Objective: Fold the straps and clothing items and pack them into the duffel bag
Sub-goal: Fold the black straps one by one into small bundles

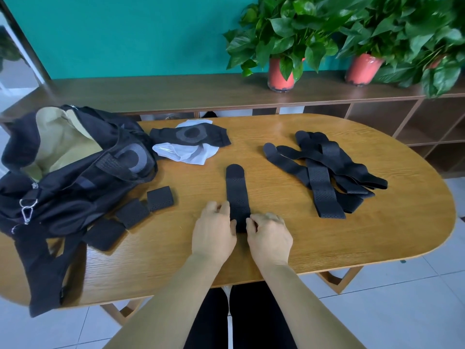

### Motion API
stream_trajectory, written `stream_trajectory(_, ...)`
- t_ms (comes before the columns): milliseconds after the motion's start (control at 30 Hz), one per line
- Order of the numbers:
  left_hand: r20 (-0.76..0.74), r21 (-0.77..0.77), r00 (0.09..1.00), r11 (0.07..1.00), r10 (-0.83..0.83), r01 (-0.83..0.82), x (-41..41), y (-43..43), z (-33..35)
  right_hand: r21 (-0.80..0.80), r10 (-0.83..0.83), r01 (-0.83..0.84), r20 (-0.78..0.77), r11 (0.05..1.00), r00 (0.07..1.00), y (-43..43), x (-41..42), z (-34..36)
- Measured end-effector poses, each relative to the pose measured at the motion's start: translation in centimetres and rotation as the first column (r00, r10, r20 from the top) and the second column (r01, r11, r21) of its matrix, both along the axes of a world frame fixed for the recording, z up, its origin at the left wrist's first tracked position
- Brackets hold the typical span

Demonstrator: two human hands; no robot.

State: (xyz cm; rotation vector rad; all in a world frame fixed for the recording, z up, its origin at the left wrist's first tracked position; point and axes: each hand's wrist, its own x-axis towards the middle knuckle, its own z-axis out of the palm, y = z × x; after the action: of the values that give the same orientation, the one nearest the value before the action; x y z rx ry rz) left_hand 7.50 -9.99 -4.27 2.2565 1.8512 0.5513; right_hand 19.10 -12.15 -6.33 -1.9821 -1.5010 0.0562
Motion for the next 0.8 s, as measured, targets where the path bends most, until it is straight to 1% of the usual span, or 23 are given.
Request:
stream_trajectory(67,-0.061,0.094,0.991,0.988,-0.119,0.125,-0.3,0.0,-0.4,-0.032,0.013,-0.013,-0.014,0.999,1.0,-0.1,0.1,0.1)
stream_trajectory(100,-0.078,0.088,0.98,0.978,-0.184,0.191,-0.5,0.0,-0.5,-0.041,0.013,-0.015,-0.034,0.999,0.999,-0.1,0.2,0.2)
stream_trajectory(167,-0.073,0.013,0.956,0.959,-0.283,0.285,-1.1,0.0,-0.4,-0.014,0.045,-0.046,-0.071,0.999,0.996,-0.3,0.6,0.2)
stream_trajectory(233,-0.074,-0.056,0.931,0.933,-0.359,0.355,-1.8,0.0,-0.2,0.027,0.183,-0.181,-0.043,0.983,0.982,-1.1,1.4,0.1)
stream_trajectory(267,-0.073,-0.078,0.919,0.921,-0.387,0.381,-2.2,-0.1,-0.1,0.016,0.279,-0.279,-0.017,0.96,0.96,-1.5,1.9,0.1)
stream_trajectory(333,-0.06,-0.08,0.9,0.901,-0.431,0.426,-2.8,-0.3,0.2,-0.068,0.429,-0.428,-0.005,0.901,0.903,-2.6,3.1,0.2)
stream_trajectory(367,-0.047,-0.07,0.896,0.896,-0.442,0.438,-3.0,-0.4,0.2,-0.1,0.472,-0.471,-0.011,0.877,0.882,-3.0,3.5,0.4)
stream_trajectory(433,0.038,-0.055,0.895,0.893,-0.445,0.447,-3.3,-0.9,0.2,-0.087,0.503,-0.503,-0.017,0.86,0.864,-3.4,4.3,0.4)
stream_trajectory(467,0.121,-0.066,0.897,0.898,-0.426,0.435,-3.3,-1.2,0.2,-0.069,0.498,-0.5,-0.039,0.864,0.866,-3.5,4.5,0.4)
stream_trajectory(533,0.291,-0.132,0.897,0.915,-0.333,0.382,-3.2,-1.8,0.5,-0.048,0.448,-0.457,-0.138,0.888,0.884,-3.5,4.5,0.6)
stream_trajectory(567,0.34,-0.155,0.898,0.925,-0.28,0.348,-3.0,-2.0,0.6,-0.044,0.406,-0.421,-0.188,0.906,0.894,-3.4,4.3,0.6)
stream_trajectory(633,0.387,-0.129,0.903,0.958,-0.189,0.256,-2.5,-2.1,0.4,-0.031,0.306,-0.322,-0.243,0.946,0.921,-2.9,3.7,0.3)
stream_trajectory(700,0.414,-0.066,0.903,0.986,-0.113,0.154,-1.8,-1.9,0.1,-0.019,0.195,-0.207,-0.261,0.978,0.946,-2.3,2.8,0.1)
stream_trajectory(800,0.401,-0.004,0.916,0.999,-0.038,0.043,-0.9,-1.2,-0.6,-0.012,0.06,-0.066,-0.262,0.998,0.963,-1.9,1.6,0.3)
